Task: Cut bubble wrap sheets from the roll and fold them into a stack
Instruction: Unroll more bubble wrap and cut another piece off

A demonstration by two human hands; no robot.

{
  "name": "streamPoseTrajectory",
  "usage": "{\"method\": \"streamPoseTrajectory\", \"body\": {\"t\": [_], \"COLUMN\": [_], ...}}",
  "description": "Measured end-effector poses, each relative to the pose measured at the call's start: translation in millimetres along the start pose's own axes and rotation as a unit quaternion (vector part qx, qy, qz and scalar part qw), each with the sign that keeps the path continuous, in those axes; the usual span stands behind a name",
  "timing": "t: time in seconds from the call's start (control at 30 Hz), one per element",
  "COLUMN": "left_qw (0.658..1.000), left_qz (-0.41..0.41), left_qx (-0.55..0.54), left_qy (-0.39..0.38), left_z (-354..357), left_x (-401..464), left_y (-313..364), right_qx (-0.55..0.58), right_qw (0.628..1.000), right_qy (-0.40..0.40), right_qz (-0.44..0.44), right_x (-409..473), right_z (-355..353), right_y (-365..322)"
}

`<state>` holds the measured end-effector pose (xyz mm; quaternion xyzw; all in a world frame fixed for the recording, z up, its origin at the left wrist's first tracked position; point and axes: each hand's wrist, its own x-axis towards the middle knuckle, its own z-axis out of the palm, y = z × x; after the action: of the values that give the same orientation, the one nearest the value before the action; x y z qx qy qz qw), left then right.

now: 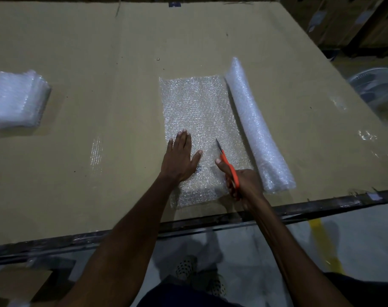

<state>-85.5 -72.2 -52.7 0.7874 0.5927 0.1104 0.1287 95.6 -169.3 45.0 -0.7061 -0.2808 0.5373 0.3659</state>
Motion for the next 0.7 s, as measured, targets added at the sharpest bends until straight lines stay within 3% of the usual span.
{"method": "streamPoseTrajectory", "body": {"t": [0.6, 0.7], "left_qw": [0.999, 0.999], "left_qz": [-0.005, 0.004], "left_qx": [-0.042, -0.046], "left_qy": [-0.018, 0.009], "left_z": [-7, -17], "left_x": [8, 21], "left_y": [-5, -13], "right_qx": [0.019, 0.029], "right_qw": [1.0, 0.999], "right_qy": [-0.014, -0.014], "right_qz": [0.017, 0.025], "right_x": [10, 8], "right_z": [2, 3], "right_y": [-5, 0]}}
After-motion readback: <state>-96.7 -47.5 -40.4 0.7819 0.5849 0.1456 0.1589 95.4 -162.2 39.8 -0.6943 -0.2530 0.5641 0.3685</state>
